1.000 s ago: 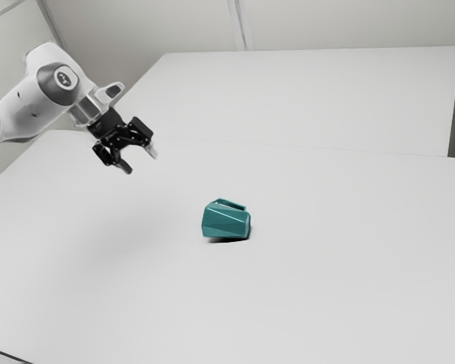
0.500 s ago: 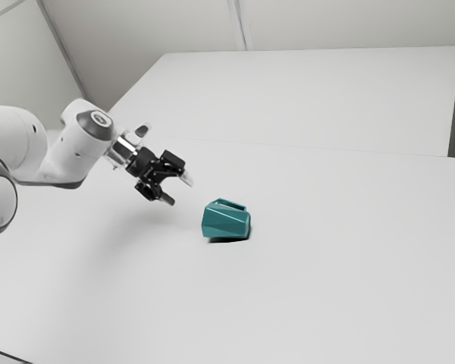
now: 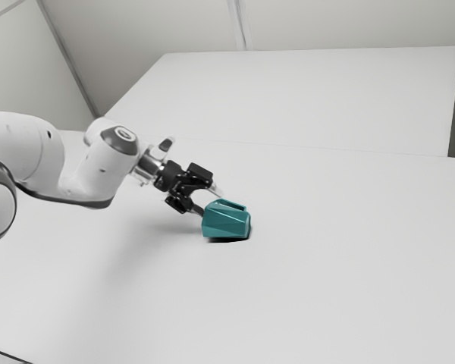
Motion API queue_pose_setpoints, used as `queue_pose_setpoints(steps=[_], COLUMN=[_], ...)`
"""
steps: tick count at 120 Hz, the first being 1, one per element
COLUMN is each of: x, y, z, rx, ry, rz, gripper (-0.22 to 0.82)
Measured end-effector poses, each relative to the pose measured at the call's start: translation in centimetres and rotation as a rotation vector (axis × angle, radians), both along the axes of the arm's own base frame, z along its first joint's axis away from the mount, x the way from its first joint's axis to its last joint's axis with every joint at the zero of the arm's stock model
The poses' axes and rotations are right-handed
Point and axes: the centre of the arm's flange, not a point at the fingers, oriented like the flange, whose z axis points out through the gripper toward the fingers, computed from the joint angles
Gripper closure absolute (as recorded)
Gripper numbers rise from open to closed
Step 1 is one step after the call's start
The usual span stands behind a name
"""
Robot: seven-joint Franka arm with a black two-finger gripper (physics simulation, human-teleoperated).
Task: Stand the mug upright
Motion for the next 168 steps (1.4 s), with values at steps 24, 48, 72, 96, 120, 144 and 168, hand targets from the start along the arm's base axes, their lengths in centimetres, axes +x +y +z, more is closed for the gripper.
queue_pose_setpoints(steps=[24, 48, 72, 96, 120, 144, 168], x=[-0.2, -0.4, -0.4, -0.2, -0.2, -0.8, -1.2], y=[-1.0, -1.3, -1.2, -2.2, -3.0, -2.9, -1.5], z=[-1.3, -1.4, -1.1, 1.2, 3.3, 7.2, 10.0], rx=[-0.018, -0.014, -0.001, 0.028, 0.11, 0.315, 0.617], ry=[-0.01, -0.024, -0.043, -0.088, -0.126, -0.193, -0.251], rz=[0.023, 0.016, 0.002, -0.04, -0.1, -0.238, -0.421], gripper=[0.0, 0.36, 0.64, 0.74, 0.76, 0.77, 0.78])
